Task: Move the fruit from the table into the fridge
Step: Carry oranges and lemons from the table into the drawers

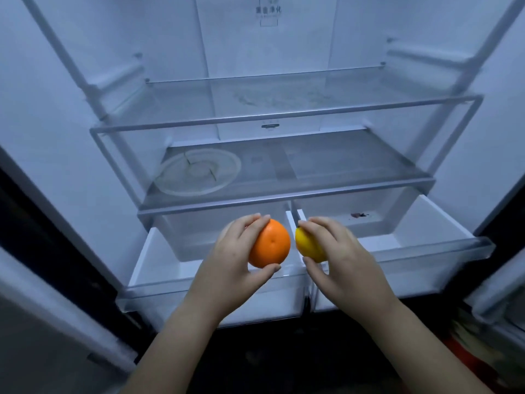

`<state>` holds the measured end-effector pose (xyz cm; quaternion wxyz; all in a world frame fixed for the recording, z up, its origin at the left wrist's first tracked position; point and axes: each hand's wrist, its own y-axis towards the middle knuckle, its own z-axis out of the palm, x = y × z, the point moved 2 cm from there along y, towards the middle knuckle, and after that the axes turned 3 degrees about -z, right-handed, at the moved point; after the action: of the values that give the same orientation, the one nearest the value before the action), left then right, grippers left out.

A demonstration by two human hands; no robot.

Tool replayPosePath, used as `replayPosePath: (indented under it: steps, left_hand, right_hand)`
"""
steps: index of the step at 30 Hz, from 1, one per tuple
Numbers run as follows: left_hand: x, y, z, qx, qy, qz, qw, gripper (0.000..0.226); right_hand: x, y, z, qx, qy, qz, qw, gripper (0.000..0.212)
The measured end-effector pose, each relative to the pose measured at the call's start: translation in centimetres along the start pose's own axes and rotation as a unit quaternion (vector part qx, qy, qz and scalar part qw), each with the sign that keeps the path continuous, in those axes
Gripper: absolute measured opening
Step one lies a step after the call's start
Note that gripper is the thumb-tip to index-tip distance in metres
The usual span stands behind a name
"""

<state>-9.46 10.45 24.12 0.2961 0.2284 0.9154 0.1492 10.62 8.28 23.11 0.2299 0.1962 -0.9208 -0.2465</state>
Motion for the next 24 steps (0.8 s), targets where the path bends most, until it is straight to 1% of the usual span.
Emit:
replayPosePath:
  steps: [7,13,20,24]
  left_hand:
    - [3.6,3.4,3.1,0.054,0.009,-0.017,0.998,0.076]
    - [5.1,5.7,4.9,0.093,0.004,-0.038,0.995,0.076]
    - [6.3,6.9,6.6,0.136,0.003,-0.088,0.987,0.077]
    - [6.6,7.7,7.3,0.158,0.001,-0.092,0.983,0.076]
  right_hand:
    - [-4.0,2.3,1.9,0.041,-0.013,0.006,0.999,0.050]
    - [-9.5,4.7,1.8,0.085,0.005,-0.003,0.996,0.047]
    - [-14.9,7.0,1.4,0.161,0.041,-0.062,0.984,0.047]
    - [-17.5,7.6,2.3,0.220,0.045,-0.101,0.969,0.045]
